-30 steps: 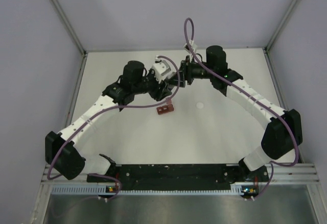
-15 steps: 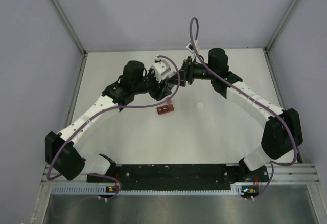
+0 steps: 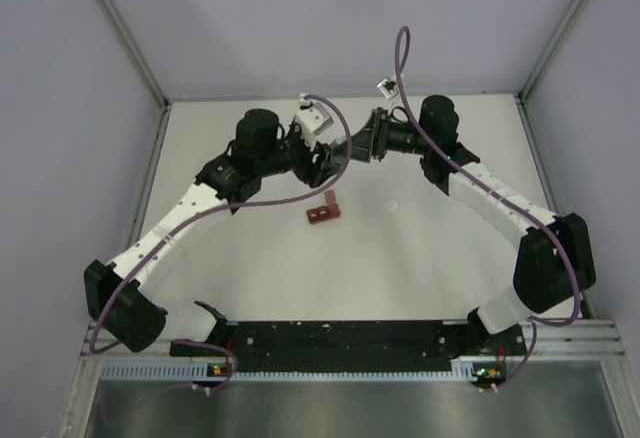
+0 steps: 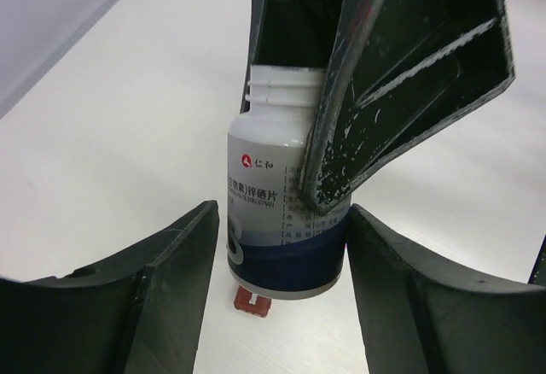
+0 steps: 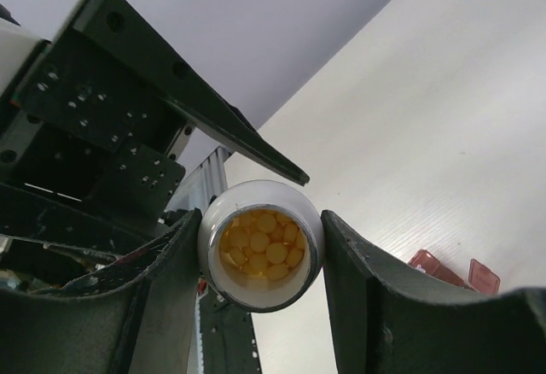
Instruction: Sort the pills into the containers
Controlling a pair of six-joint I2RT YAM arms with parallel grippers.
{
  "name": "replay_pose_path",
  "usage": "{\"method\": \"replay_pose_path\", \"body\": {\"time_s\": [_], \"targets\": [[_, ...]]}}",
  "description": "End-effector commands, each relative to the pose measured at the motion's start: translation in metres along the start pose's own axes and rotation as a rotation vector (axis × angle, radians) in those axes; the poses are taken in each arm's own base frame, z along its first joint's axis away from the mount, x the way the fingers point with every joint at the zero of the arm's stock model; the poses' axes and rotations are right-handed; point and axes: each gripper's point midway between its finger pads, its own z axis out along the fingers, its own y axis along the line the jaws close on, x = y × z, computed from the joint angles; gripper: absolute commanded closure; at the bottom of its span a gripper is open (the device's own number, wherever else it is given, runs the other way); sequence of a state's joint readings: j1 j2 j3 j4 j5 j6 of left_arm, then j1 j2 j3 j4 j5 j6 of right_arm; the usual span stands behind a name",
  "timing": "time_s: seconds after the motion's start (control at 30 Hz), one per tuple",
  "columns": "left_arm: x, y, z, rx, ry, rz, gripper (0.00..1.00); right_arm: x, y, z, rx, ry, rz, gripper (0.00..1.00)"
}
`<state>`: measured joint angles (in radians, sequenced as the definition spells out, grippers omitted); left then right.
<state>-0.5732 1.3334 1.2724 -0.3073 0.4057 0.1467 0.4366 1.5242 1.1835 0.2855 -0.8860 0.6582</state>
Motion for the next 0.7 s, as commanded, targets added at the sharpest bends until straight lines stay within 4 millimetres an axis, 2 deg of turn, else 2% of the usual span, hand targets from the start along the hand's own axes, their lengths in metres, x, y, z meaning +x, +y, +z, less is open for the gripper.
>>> {"method": "replay_pose_path", "body": {"time_s": [0.0, 0.13, 0.37, 0.67], "targets": [[-0.053, 0.003, -0.011, -0.023, -0.142, 0.026, 0.33, -0.012, 0.024, -0.007, -0.064, -0.037, -0.019, 0.99], [-0.061, 0.0, -0.011, 0.0, -0.152, 0.017, 0.3, -0.016, 0.025, -0.008, -0.076, -0.044, -0.001, 1.0], [-0.072, -0.004, -0.016, 0.013, -0.17, 0.022, 0.27, -0.041, 0.03, -0.016, -0.094, -0.076, 0.027, 1.0], [-0.088, -0.017, -0.018, 0.088, -0.2, 0.01, 0.19, -0.059, 0.036, -0.018, -0.124, -0.082, 0.062, 1.0]]}}
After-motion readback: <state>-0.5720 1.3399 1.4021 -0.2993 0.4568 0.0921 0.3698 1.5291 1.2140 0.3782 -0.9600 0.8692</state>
